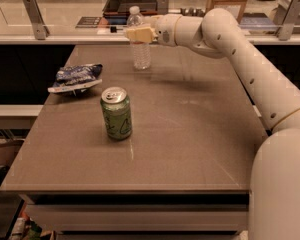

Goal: Pick water bottle

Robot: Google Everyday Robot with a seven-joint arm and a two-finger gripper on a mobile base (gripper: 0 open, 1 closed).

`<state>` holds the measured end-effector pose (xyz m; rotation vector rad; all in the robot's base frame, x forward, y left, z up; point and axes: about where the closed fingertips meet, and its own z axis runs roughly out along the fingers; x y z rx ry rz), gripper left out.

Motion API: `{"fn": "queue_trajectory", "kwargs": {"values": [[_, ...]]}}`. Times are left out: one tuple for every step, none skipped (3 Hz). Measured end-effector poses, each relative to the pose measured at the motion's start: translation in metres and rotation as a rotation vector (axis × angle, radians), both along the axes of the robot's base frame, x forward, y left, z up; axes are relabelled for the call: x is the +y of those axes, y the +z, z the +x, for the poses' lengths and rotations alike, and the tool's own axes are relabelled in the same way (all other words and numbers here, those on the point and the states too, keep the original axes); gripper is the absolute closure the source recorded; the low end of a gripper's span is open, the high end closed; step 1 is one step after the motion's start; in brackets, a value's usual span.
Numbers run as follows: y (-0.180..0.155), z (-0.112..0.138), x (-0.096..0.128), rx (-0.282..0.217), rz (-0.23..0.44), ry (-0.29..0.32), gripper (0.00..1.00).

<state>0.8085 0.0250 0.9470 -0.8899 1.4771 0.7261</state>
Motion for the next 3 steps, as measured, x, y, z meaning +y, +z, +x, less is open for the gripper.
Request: {"fn": "queue_trajectory", "kwargs": {"values": [[0.0005, -0.0007, 0.0020, -0.001, 0.000, 0.002, 0.64], [-0.0002, -0.0009, 0.0058, 0.001, 0.001, 0.007, 0.88], [-0.0008, -0.0012, 0.0087, 0.002, 0.001, 0.011, 1.00]]}}
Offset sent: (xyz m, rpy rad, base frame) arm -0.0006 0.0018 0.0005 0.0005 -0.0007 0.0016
